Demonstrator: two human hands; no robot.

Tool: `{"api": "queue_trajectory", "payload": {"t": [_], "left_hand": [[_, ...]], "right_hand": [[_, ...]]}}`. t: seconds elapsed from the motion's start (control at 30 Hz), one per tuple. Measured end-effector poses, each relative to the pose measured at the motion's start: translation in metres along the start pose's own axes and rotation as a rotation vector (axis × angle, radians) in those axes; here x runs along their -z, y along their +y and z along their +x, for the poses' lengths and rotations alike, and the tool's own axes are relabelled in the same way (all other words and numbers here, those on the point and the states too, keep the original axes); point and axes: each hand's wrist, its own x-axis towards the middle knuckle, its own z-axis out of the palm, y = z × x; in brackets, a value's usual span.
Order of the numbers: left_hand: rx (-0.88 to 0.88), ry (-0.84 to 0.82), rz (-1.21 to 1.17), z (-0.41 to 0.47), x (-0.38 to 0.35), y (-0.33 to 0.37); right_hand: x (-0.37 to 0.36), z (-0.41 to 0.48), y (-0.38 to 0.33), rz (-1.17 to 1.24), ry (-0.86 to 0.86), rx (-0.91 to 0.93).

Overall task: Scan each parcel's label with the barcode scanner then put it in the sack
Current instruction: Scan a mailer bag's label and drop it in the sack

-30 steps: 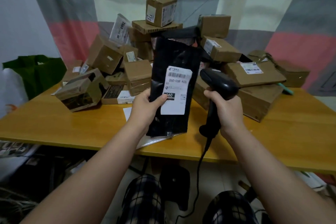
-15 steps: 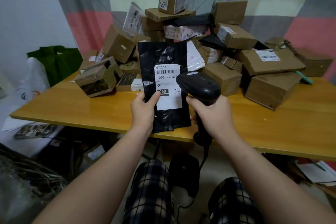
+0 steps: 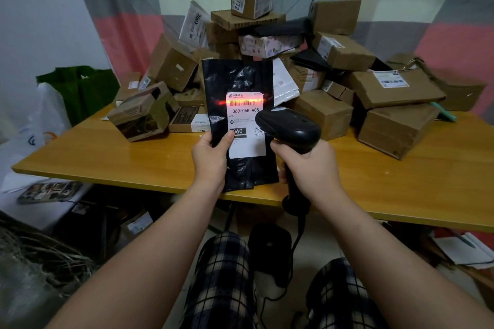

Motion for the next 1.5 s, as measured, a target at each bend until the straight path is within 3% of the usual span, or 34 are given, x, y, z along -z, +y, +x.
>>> {"api": "queue_trajectory", "payload": {"t": [0.33, 0.5, 0.7, 0.87, 1.07, 1.23, 1.37, 1.5], "left_hand": [[-0.031, -0.037, -0.033, -0.011, 0.0, 0.02], [-0.16, 0.029, -0.072, -0.033, 0.038, 0.06], [-0.275, 0.339, 0.052, -0.068, 0.146, 0.086], [-0.257, 0.641, 0.328, -0.121, 0.266, 0.07], [-0.212, 0.921, 0.486, -0.158, 0.363, 0.045], [-0.2, 1.056, 0.552, -0.166, 0.406, 0.034], [-0.025, 1.031, 0.552, -0.16, 0.434, 0.005], [0.182, 0.95, 0.28, -0.127, 0.433, -0.018]], "right_hand": [[-0.003, -0.004, -0.006, 0.04, -0.017, 0.045], [-0.034, -0.005, -0.018, 0.11, -0.155, 0.148], [-0.126, -0.016, -0.024, -0.026, -0.515, 0.245], [-0.207, -0.042, -0.009, -0.209, -0.844, 0.291], [-0.296, -0.089, 0.017, -0.227, -1.119, 0.283], [-0.356, -0.121, 0.046, -0.271, -1.06, 0.234], [-0.386, -0.14, 0.071, -0.24, -0.929, 0.187], [-0.402, -0.15, 0.101, -0.117, -0.889, 0.021]]}}
